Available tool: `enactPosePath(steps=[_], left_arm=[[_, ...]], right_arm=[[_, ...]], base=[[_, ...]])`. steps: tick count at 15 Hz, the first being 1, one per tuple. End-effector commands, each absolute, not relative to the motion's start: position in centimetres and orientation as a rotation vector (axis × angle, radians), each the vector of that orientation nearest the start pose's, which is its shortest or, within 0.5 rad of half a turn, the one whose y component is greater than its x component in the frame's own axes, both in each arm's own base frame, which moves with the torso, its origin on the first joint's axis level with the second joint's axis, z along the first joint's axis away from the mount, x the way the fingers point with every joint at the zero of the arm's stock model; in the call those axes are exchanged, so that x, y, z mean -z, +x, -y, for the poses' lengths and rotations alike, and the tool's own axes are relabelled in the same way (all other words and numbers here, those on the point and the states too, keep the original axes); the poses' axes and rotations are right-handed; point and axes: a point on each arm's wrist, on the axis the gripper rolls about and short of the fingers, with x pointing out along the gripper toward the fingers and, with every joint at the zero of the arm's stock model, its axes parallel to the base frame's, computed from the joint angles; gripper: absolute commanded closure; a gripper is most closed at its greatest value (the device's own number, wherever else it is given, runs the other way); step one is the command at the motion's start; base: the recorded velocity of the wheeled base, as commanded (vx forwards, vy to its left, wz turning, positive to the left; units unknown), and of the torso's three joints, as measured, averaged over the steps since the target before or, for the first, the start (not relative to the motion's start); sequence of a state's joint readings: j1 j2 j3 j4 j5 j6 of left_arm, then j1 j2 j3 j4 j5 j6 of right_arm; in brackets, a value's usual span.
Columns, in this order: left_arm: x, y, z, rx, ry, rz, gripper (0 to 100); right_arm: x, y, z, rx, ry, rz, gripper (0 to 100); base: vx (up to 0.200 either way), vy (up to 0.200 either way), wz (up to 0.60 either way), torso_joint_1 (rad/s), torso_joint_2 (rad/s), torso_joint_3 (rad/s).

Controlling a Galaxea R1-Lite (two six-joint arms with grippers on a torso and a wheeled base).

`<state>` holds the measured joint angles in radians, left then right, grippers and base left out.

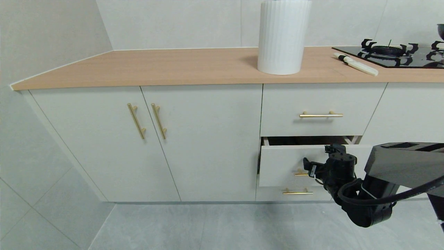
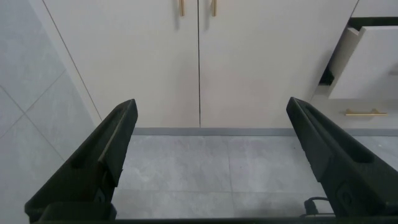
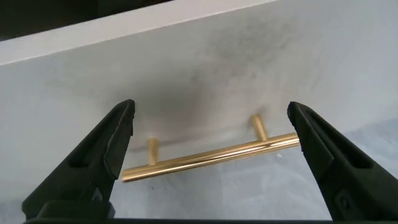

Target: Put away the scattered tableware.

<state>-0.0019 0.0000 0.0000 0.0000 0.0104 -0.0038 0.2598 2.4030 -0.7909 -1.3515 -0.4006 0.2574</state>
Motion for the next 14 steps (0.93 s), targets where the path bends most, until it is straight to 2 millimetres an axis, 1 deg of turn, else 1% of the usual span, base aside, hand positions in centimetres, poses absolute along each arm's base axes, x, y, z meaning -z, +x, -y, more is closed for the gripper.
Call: enactPosePath(steps=[1,4,6,9,10,11,12,14], left_arm=[[-7.5,-2.3,0.0,-0.009,-0.005,0.0,0],[-7.5,-2.3,0.0,-0.009,-0.005,0.0,0],[-7.5,-2.3,0.0,-0.009,-0.005,0.0,0],[-7.5,-2.3,0.0,-0.009,-0.005,0.0,0],[-7.5,-2.3,0.0,-0.009,-0.005,0.0,0],[-7.5,-2.3,0.0,-0.009,-0.005,0.0,0],[-7.5,-2.3,0.0,-0.009,-0.005,0.0,0],[-7.5,-2.3,0.0,-0.009,-0.005,0.0,0]], right_arm=[[1.1,38.3,-8.9,0.184,0.171,-0.233,0],[2.0,39.6,-8.5,0.237,0.174,-0.209,0],[2.6,40.1,-8.1,0.261,0.174,-0.206,0],[2.6,41.4,-7.6,0.304,0.186,-0.166,0],[2.6,41.4,-7.6,0.304,0.186,-0.166,0],[2.7,42.0,-7.3,0.336,0.192,-0.144,0],[2.9,42.2,-7.2,0.343,0.192,-0.141,0],[2.5,42.7,-7.0,0.354,0.201,-0.116,0]], base=[[0.0,0.0,0.0,0.0,0.0,0.0],[0.0,0.0,0.0,0.0,0.0,0.0],[0.0,0.0,0.0,0.0,0.0,0.0],[0.0,0.0,0.0,0.0,0.0,0.0],[0.0,0.0,0.0,0.0,0.0,0.0],[0.0,0.0,0.0,0.0,0.0,0.0],[0.0,0.0,0.0,0.0,0.0,0.0],[0.0,0.0,0.0,0.0,0.0,0.0]])
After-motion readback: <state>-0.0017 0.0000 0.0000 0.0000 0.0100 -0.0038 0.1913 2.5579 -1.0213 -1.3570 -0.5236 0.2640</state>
